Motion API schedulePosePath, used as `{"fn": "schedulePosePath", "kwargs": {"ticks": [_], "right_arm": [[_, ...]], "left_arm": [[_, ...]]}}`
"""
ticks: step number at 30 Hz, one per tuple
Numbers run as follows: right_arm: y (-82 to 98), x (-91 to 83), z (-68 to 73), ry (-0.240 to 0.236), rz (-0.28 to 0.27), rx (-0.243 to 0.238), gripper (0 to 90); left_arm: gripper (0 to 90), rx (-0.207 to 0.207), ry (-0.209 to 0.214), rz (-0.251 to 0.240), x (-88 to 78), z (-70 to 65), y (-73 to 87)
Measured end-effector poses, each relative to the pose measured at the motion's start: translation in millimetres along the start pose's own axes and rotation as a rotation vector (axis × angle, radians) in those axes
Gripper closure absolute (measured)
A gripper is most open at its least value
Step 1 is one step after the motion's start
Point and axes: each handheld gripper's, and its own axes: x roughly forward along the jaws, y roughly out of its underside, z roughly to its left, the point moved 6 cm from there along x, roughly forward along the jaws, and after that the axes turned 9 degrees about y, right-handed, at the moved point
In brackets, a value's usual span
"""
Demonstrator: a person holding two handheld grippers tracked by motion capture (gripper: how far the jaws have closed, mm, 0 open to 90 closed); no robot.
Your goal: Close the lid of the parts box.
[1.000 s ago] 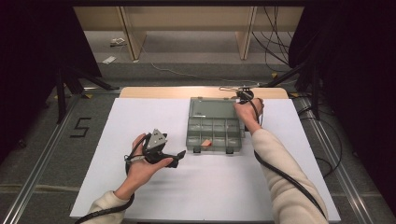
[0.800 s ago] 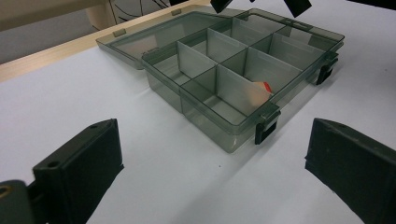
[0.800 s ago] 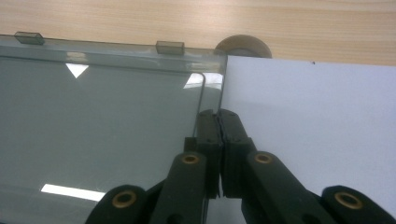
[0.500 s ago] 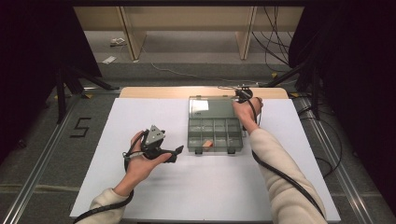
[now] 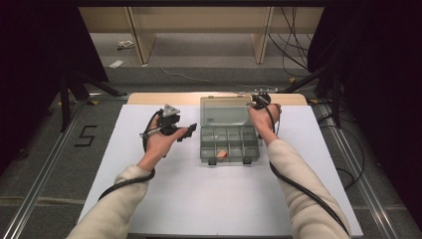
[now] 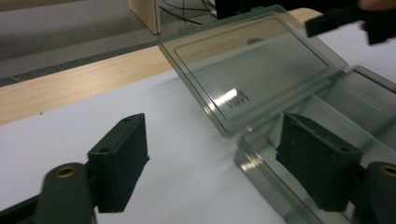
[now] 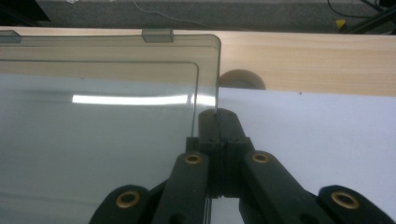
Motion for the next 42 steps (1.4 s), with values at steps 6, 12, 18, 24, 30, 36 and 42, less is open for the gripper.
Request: {"fn": "schedulePosePath", "kwargs": {"ticks": [6,12,18,24,30,36,42], "right_arm": [[0.6,-5.7,-2.4,-0.012,-0.038,-0.001,90.0],[1.6,-9.9,-4.4,-0.02,-0.068,0.007,90.0],[0.5,-15.5,-5.0,-0.026,-0.091,0.002,90.0],[-0.4,-20.9,-5.9,-0.034,-0.104,0.002,90.0],[-0.6,-24.3,-6.0,-0.036,-0.114,0.001,90.0],[0.2,-28.2,-7.2,-0.041,-0.121,-0.002,90.0],[3.0,-31.6,-9.7,-0.045,-0.128,0.005,90.0]], "left_arm": [[37.5,-0.059,-0.029,0.067,34.8,16.3,-20.5],[43.7,-0.131,-0.021,0.134,63.1,18.3,-23.2],[56.3,-0.203,-0.014,0.161,76.4,20.5,-22.4],[65.7,-0.253,-0.01,0.169,79.2,22.1,-23.1],[76.1,-0.293,-0.01,0.162,81.5,18.9,-28.3],[83.6,-0.34,-0.056,0.163,83.7,16.1,-32.1],[87.0,-0.366,-0.107,0.147,84.9,10.9,-34.0]]}}
